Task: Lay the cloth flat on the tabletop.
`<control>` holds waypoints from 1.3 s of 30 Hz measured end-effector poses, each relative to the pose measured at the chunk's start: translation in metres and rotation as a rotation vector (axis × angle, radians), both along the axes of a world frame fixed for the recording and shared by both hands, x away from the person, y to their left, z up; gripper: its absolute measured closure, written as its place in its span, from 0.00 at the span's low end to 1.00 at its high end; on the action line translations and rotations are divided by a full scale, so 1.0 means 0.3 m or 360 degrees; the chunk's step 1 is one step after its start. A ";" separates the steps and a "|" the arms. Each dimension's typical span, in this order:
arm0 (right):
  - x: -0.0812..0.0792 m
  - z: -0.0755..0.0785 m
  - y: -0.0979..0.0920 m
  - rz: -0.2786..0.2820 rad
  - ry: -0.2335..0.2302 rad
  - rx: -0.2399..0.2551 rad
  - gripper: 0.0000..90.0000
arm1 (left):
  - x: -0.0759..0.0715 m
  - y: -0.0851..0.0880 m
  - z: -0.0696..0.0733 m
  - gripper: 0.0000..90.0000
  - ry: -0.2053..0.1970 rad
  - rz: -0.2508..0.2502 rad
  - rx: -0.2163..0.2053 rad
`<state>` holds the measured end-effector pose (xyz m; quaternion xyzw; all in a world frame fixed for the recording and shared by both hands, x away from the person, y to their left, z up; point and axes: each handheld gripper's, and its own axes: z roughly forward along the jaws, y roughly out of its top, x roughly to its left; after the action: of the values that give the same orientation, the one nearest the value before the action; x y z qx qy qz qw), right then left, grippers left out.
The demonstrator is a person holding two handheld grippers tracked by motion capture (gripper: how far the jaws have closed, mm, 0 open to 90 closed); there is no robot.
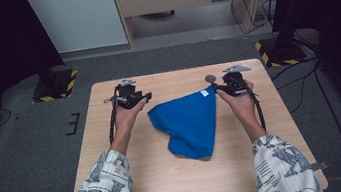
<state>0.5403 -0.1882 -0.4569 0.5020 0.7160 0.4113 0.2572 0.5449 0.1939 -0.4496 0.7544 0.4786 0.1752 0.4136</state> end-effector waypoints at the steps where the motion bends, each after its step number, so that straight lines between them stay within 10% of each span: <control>1: -0.007 0.001 -0.002 0.0012 0.0009 -0.0002 0.43 | -0.008 0.000 0.007 0.56 0.0004 -0.0002 0.0031; 16: -0.259 -0.042 -0.027 0.0268 0.0096 -0.0006 0.69 | -0.289 -0.013 0.016 0.63 -0.0036 -0.0177 0.0086; 26: -0.416 -0.098 -0.041 0.0359 0.0109 0.0060 0.87 | -0.434 -0.047 -0.091 0.68 0.0008 -0.0251 0.0013; 39: -0.522 -0.181 0.011 0.0474 0.0143 0.0089 0.84 | -0.544 -0.155 -0.174 0.62 0.0069 -0.0424 0.0090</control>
<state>0.3838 -0.1849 -0.5112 0.4153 0.7816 0.4417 0.1469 0.3817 0.1475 -0.5017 0.8262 0.3779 0.1160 0.4014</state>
